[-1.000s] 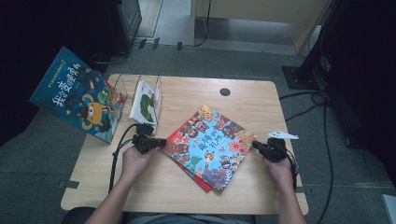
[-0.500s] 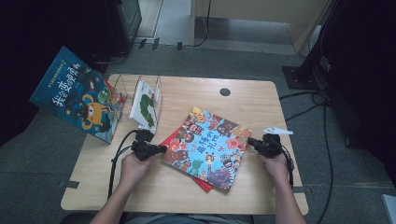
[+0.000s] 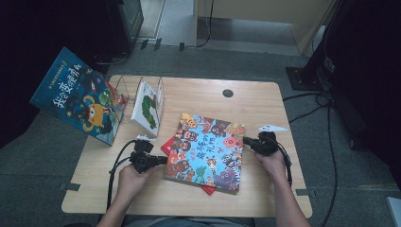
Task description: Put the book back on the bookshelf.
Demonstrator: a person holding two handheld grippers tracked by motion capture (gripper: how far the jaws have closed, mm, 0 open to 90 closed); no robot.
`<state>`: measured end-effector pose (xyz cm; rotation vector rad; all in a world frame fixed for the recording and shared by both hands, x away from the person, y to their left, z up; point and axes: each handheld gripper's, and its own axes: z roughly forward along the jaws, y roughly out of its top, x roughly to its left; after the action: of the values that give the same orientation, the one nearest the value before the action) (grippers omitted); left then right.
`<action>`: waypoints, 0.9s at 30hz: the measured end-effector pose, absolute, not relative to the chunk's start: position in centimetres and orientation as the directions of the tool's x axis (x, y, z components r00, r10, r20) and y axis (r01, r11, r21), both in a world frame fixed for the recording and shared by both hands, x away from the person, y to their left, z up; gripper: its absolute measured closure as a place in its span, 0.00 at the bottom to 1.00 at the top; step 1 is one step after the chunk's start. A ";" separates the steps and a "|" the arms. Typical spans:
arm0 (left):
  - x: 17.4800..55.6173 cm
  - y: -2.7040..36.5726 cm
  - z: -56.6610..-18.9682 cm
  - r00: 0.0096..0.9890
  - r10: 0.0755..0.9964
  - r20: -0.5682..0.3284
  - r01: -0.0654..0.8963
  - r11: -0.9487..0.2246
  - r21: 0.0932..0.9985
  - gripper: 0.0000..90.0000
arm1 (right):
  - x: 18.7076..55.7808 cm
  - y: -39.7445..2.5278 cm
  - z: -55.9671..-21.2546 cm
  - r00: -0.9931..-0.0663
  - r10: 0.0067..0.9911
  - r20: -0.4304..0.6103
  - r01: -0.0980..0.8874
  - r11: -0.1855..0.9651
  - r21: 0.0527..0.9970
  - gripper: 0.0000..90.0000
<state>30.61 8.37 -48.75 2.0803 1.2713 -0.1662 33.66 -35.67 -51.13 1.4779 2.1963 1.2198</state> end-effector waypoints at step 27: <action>32.2 9.7 -49.4 0.459 0.761 -0.458 0.847 -0.218 0.485 0.40 | 33.9 -33.0 -51.0 -0.540 0.810 0.227 0.647 0.227 0.728 1.00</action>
<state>32.21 9.65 -49.39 2.0135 1.3370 -0.1574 33.92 -32.99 -51.04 1.3863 2.2966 1.2056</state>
